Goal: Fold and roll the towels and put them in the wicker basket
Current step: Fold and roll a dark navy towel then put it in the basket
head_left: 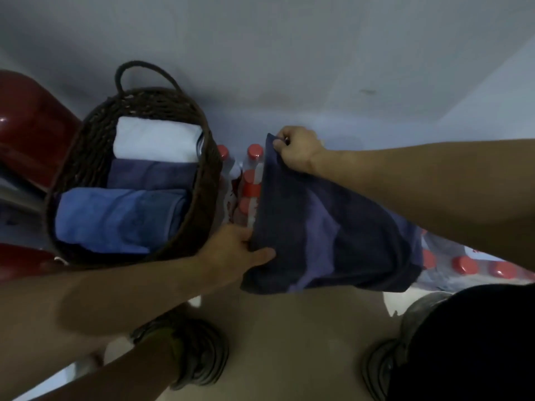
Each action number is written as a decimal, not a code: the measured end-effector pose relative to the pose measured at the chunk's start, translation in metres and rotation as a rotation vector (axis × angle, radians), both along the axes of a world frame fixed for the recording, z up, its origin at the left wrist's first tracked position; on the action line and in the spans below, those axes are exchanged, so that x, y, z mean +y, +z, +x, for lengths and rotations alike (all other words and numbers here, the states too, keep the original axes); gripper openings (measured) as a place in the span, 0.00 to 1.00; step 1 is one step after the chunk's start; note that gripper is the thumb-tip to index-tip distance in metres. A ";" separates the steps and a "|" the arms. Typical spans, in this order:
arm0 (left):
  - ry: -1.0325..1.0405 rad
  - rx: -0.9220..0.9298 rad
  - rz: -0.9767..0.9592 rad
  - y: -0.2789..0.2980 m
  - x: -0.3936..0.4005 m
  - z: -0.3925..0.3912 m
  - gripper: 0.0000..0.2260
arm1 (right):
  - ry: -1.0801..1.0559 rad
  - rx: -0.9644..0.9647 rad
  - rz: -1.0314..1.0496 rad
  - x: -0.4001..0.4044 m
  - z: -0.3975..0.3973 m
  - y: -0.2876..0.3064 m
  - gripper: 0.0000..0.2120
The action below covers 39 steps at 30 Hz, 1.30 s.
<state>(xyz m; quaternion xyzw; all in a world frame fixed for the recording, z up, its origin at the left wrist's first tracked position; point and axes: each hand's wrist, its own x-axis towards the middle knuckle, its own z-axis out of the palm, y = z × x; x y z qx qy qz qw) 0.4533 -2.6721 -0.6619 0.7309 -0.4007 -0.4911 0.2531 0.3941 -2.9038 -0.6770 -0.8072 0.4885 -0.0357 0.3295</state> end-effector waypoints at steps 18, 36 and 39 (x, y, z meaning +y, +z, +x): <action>-0.548 -0.644 0.096 0.038 -0.054 -0.026 0.11 | 0.062 -0.075 -0.241 -0.031 -0.076 0.033 0.12; -0.840 -0.811 -0.354 -0.014 -0.241 -0.123 0.22 | -0.202 0.035 0.318 0.092 -0.319 0.017 0.17; -0.847 -0.853 -0.396 -0.021 -0.239 -0.120 0.24 | -0.377 -0.112 0.424 0.104 -0.319 0.003 0.16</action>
